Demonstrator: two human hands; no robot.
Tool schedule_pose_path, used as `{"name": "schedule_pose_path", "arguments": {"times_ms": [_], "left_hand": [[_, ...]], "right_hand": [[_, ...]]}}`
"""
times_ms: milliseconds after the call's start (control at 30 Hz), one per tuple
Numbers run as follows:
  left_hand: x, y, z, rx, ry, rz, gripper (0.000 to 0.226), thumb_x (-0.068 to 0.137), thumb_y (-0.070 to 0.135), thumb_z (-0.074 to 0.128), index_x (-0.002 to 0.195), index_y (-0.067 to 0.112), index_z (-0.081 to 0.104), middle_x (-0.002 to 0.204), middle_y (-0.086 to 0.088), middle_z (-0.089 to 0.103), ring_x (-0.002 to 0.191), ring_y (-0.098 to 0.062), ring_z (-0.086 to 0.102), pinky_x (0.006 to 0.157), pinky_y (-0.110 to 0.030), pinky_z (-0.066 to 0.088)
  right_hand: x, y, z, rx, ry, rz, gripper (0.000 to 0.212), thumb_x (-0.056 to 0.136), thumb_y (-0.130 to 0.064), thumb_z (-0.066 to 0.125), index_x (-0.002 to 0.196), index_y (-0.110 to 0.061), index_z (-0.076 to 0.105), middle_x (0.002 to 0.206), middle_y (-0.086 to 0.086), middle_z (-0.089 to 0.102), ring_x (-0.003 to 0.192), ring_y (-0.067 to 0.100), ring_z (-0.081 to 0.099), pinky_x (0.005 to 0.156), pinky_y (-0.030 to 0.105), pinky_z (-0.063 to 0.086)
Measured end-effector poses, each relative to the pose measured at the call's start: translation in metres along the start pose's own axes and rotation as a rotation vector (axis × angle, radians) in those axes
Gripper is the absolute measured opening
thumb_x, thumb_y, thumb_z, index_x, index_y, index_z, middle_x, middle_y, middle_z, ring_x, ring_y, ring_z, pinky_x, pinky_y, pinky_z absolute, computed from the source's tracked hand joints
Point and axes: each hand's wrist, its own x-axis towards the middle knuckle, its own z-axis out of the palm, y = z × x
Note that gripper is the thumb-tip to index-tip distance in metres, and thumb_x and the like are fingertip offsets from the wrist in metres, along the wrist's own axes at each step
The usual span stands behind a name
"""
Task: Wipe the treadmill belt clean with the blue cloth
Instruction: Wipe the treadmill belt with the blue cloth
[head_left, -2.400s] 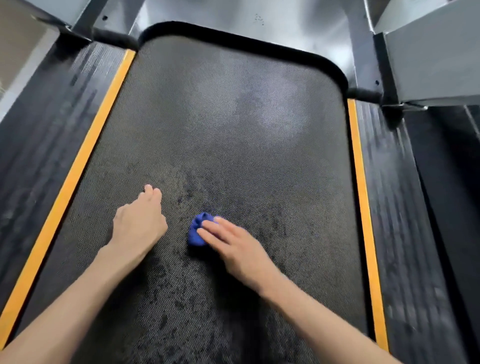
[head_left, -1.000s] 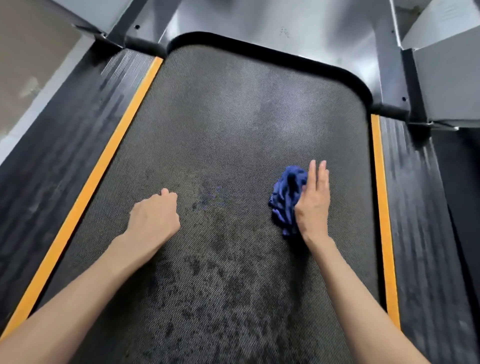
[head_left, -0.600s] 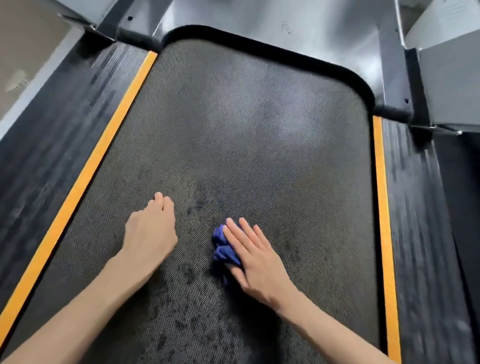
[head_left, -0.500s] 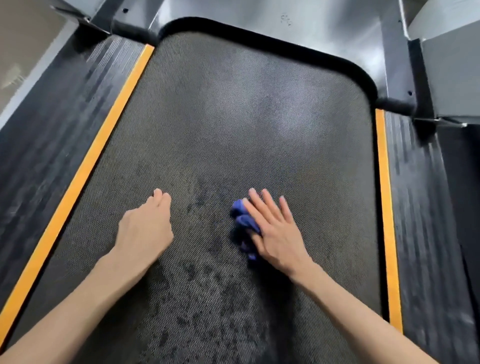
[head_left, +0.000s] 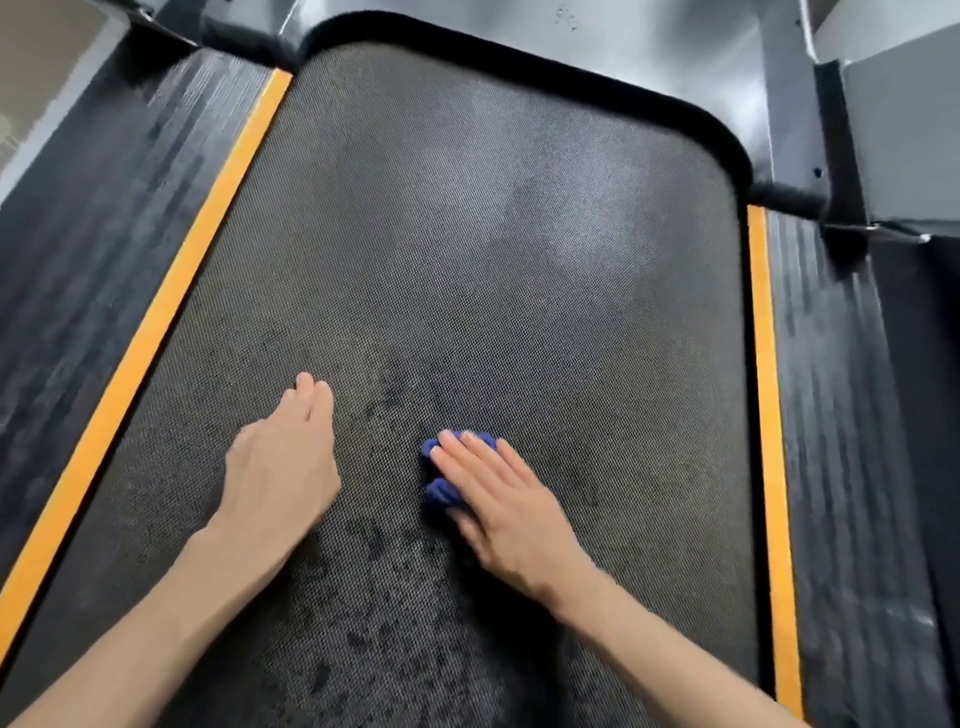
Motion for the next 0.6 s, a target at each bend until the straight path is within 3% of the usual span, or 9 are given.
{"name": "schedule_pose_path", "arguments": {"times_ms": [100,200,267,300,333,433,500,533,600], "left_hand": [[0.001,-0.011,0.002,-0.04,0.005,0.03,0.06,0.084,0.011,0.049,0.141,0.012,0.029,0.154,-0.005,0.021,0.127,-0.025,0.046,0.089,-0.043,0.045],[0.005,-0.013,0.001,-0.061,-0.058,0.007,0.062,0.088,0.01,0.04,0.145,0.019,0.018,0.157,0.002,0.008,0.138,-0.018,0.029,0.099,-0.039,0.037],[0.005,-0.012,0.002,-0.06,-0.049,0.024,0.063,0.088,0.01,0.041,0.145,0.017,0.017,0.157,0.001,0.008,0.14,-0.016,0.024,0.101,-0.04,0.037],[0.005,-0.012,0.004,-0.052,-0.05,0.027,0.063,0.088,0.01,0.041,0.145,0.016,0.016,0.157,0.001,0.008,0.14,-0.016,0.024,0.101,-0.04,0.037],[0.005,-0.012,0.005,-0.043,-0.054,0.025,0.063,0.088,0.011,0.041,0.145,0.016,0.016,0.157,0.0,0.007,0.14,-0.016,0.024,0.101,-0.04,0.037],[0.006,-0.011,0.005,-0.05,-0.053,0.019,0.063,0.088,0.013,0.041,0.146,0.016,0.016,0.156,0.0,0.008,0.137,-0.019,0.032,0.099,-0.041,0.038],[0.004,-0.012,0.006,-0.069,-0.051,0.013,0.064,0.088,0.012,0.041,0.146,0.016,0.015,0.156,0.0,0.008,0.135,-0.021,0.035,0.099,-0.042,0.038],[0.004,-0.013,0.007,-0.075,-0.05,0.011,0.064,0.088,0.012,0.041,0.146,0.017,0.015,0.156,0.0,0.008,0.134,-0.021,0.035,0.099,-0.043,0.038],[0.004,-0.014,0.007,-0.076,-0.043,0.022,0.064,0.088,0.011,0.041,0.146,0.016,0.015,0.156,0.0,0.009,0.135,-0.021,0.034,0.098,-0.043,0.038]], "right_hand": [[0.018,0.058,-0.017,-0.018,0.071,0.112,0.047,0.093,-0.026,0.043,0.137,-0.012,0.044,0.144,0.005,0.043,0.134,0.023,0.037,0.11,0.037,0.025],[0.038,0.13,-0.04,-0.024,0.216,0.518,0.05,0.088,-0.021,0.04,0.135,-0.005,0.045,0.142,0.016,0.042,0.132,0.033,0.037,0.109,0.05,0.026],[0.047,0.126,-0.038,0.021,0.294,0.749,0.054,0.087,-0.022,0.039,0.137,-0.003,0.043,0.145,0.017,0.038,0.135,0.034,0.033,0.111,0.053,0.023],[0.047,0.104,-0.028,0.032,0.315,0.762,0.053,0.087,-0.022,0.04,0.136,-0.003,0.044,0.145,0.016,0.039,0.135,0.032,0.033,0.112,0.052,0.022],[0.041,0.072,-0.018,0.046,0.293,0.673,0.052,0.088,-0.022,0.042,0.137,-0.005,0.044,0.146,0.013,0.039,0.136,0.028,0.033,0.114,0.049,0.02],[-0.005,-0.012,0.008,0.043,0.067,0.132,0.049,0.093,-0.027,0.045,0.14,-0.015,0.042,0.149,0.0,0.036,0.139,0.013,0.028,0.115,0.037,0.019],[-0.023,0.003,-0.001,0.001,-0.038,-0.083,0.047,0.094,-0.029,0.045,0.14,-0.019,0.041,0.148,-0.004,0.037,0.138,0.01,0.03,0.114,0.035,0.021],[-0.021,0.025,-0.008,0.002,-0.035,-0.073,0.045,0.095,-0.028,0.044,0.139,-0.02,0.041,0.147,-0.003,0.039,0.137,0.011,0.032,0.114,0.036,0.023],[-0.005,0.073,-0.023,0.035,0.087,0.182,0.044,0.092,-0.026,0.042,0.134,-0.014,0.047,0.141,0.003,0.046,0.132,0.016,0.039,0.11,0.042,0.027]]}}
